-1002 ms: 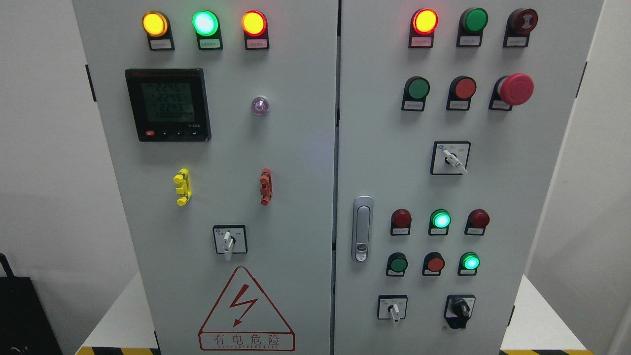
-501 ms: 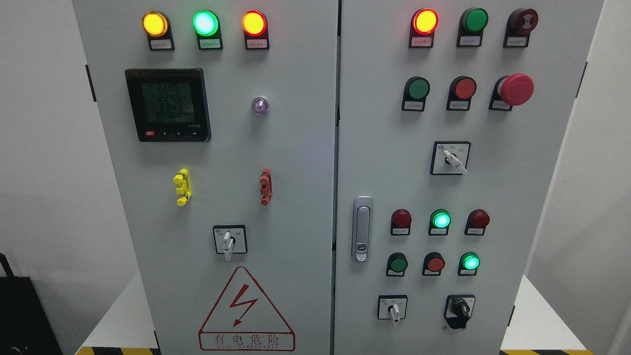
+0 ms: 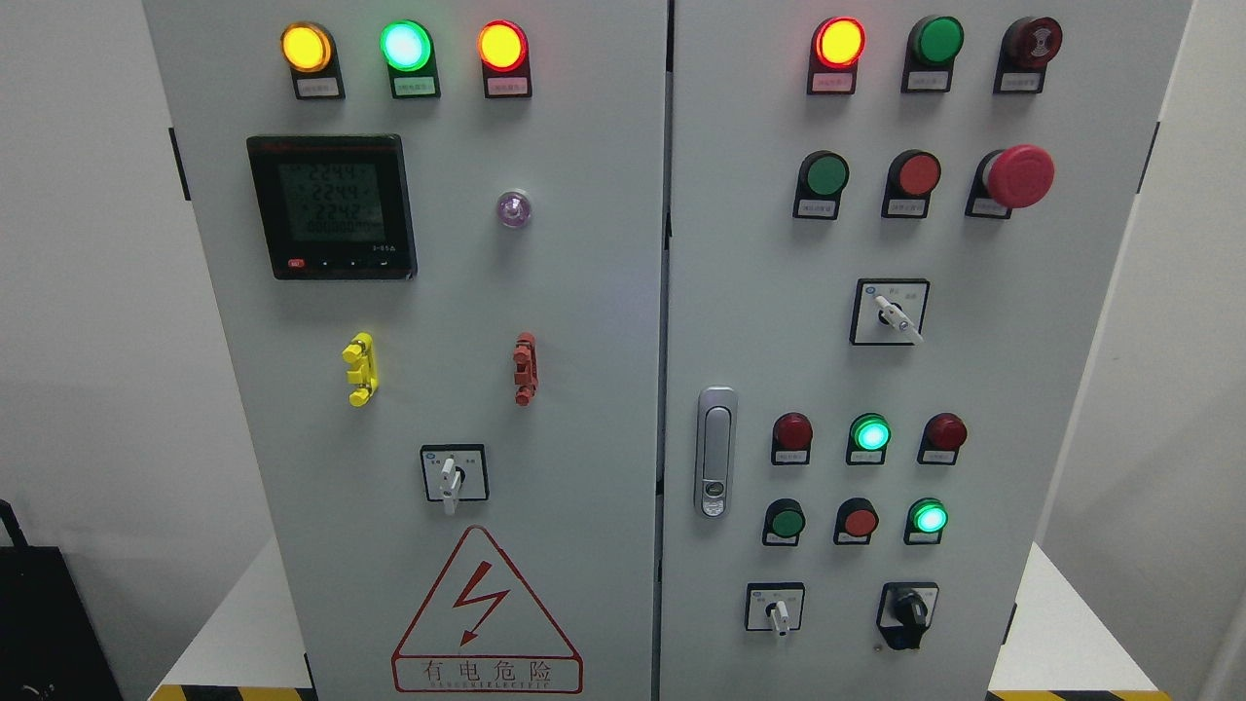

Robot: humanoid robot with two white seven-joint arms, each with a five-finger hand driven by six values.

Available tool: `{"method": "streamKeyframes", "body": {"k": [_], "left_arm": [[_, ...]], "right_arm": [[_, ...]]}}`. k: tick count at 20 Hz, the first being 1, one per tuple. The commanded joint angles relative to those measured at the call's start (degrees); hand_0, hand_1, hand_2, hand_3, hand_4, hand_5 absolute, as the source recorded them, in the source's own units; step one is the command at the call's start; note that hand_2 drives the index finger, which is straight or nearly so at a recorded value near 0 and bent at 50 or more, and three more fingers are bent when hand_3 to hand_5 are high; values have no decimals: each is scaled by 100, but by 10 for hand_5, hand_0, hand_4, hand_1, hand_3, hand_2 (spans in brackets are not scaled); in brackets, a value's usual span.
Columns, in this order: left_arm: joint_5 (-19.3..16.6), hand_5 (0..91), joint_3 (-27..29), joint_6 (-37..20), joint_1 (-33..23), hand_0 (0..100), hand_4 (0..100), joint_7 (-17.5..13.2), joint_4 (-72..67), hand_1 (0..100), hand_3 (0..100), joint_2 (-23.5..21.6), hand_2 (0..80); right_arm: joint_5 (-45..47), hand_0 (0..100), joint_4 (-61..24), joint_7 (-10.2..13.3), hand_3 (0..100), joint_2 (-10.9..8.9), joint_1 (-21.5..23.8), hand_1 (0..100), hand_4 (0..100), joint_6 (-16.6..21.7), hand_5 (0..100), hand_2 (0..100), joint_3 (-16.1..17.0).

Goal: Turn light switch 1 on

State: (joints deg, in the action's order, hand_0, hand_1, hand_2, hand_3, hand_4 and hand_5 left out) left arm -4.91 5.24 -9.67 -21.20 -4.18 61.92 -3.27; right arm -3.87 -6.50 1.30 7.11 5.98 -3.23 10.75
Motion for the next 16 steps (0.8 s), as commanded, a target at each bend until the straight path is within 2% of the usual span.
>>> {"method": "streamKeyframes", "body": {"k": [1,5,9,11,13,16], "left_arm": [[-45,36,469,-228,-60,226,405,-109,2938,96,305,46,117],[-9,180,531,-351,-60,171,493,-373,3642,124,355,63,133],[17,287,531,-684,27,133,564,-373,3994,155,411,116,182],[130,379,514,-755,141,115,604,-373,4056,172,453,125,215],[341,523,478,-756,282,99,667,-373,4083,185,514,99,249],[412,596,426,-721,353,86,693,-355,4398,194,545,90,268]], "right_arm": [[0,0,0,-7,0,1,0,0,0,-2,0,0,-3],[0,0,0,2,0,1,0,0,0,-2,0,0,-3],[0,0,0,2,0,1,0,0,0,-10,0,0,-3],[0,0,0,-7,0,1,0,0,0,-2,0,0,-3],[0,0,0,2,0,1,0,0,0,-2,0,0,6],[0,0,0,2,0,-7,0,0,0,-2,0,0,-3]]}}
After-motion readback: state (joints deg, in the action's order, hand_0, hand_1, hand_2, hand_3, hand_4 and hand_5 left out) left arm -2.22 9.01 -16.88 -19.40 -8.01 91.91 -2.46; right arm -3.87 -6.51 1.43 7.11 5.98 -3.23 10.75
